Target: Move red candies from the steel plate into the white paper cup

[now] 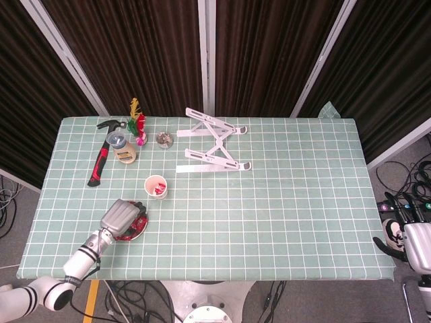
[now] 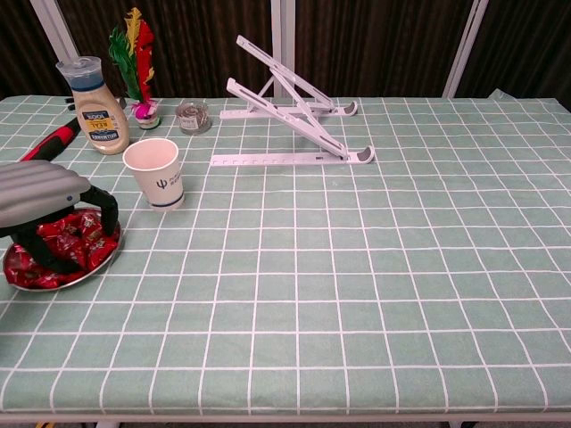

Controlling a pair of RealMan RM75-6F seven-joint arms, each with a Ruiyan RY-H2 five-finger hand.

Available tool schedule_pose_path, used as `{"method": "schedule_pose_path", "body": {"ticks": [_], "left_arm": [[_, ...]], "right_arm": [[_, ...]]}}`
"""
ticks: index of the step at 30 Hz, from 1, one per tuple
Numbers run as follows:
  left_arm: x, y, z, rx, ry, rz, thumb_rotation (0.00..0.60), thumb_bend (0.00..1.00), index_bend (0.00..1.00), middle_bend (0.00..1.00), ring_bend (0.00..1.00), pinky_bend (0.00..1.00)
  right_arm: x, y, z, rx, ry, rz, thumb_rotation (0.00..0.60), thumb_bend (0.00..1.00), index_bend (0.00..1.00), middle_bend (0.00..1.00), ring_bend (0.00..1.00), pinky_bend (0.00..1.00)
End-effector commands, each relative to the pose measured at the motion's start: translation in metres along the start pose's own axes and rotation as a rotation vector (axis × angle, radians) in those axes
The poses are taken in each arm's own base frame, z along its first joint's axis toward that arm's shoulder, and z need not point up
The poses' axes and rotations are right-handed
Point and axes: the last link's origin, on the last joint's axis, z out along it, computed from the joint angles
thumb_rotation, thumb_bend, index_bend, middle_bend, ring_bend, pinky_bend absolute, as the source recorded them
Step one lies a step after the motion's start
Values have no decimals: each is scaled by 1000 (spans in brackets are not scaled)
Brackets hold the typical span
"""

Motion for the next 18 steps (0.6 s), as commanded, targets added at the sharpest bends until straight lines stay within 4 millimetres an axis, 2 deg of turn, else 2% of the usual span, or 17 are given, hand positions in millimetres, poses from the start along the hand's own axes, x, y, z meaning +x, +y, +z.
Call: {"method": "schedule_pose_path", "body": {"ticks": [1,10,18], "left_arm": [[-1,-1,0,8,-3,0,600,189,487,479,929,1000],[4,-3,-5,22,3,17,600,180,423,471,929,1000],[-4,-4,2,39,-20,10,600,188,492,494,933,1000]], "right_arm": [[0,0,-1,-2,1,-1,600,101,72,233,62,294],[0,1,-1,-5,0,0,600,101,78,236,62,301],[0,2,-1,-7,-2,2,600,101,79,237,62,308]]}}
